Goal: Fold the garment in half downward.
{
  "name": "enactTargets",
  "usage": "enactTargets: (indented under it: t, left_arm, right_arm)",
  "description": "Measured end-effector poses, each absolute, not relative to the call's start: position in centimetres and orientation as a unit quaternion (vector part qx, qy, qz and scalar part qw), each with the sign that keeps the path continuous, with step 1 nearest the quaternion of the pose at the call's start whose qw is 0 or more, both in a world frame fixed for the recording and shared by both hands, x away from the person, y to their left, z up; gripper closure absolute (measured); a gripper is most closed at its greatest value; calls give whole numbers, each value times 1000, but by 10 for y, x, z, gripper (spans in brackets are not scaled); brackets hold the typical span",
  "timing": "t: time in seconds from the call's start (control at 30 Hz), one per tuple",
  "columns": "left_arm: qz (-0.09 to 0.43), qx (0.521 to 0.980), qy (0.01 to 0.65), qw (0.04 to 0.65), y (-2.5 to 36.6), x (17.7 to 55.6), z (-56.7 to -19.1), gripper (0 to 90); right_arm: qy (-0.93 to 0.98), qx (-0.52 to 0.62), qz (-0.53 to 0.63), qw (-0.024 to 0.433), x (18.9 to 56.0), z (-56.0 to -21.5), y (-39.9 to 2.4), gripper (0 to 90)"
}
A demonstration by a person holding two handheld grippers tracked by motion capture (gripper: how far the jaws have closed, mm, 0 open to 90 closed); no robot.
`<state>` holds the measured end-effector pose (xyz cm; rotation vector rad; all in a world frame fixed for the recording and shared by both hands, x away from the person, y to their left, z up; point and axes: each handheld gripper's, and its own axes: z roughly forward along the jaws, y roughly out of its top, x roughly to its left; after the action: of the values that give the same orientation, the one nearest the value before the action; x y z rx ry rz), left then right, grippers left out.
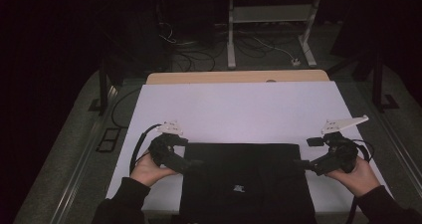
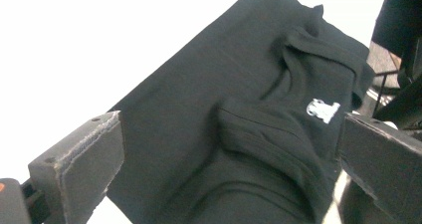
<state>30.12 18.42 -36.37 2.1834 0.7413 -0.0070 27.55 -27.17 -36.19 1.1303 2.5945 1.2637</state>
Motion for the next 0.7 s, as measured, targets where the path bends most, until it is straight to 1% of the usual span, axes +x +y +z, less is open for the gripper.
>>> enactTargets:
  t: [0.37, 0.4, 0.43, 0.47, 0.53, 0.63, 0.7]
  left_arm:
    - [-13, 849, 321, 420, 194, 322, -376, 0]
    - [-13, 847, 324, 421, 195, 324, -378, 0]
    - [-13, 848, 324, 420, 196, 326, -378, 0]
    - [-13, 847, 324, 421, 196, 327, -379, 0]
    - [-12, 845, 327, 423, 198, 330, -381, 0]
    - [-29, 839, 334, 430, 201, 336, -385, 0]
    - [-28, 838, 338, 428, 202, 340, -388, 0]
  right_arm:
    - [821, 398, 409, 31, 293, -371, -278, 0]
    - [821, 399, 408, 38, 295, -372, -277, 0]
    - [820, 399, 406, 56, 295, -373, -276, 0]
    - [822, 396, 405, 57, 297, -374, -276, 0]
    - [823, 396, 403, 52, 301, -377, -276, 0]
    - [826, 396, 398, 47, 307, -381, -275, 0]
    - [827, 397, 396, 44, 311, -384, -275, 0]
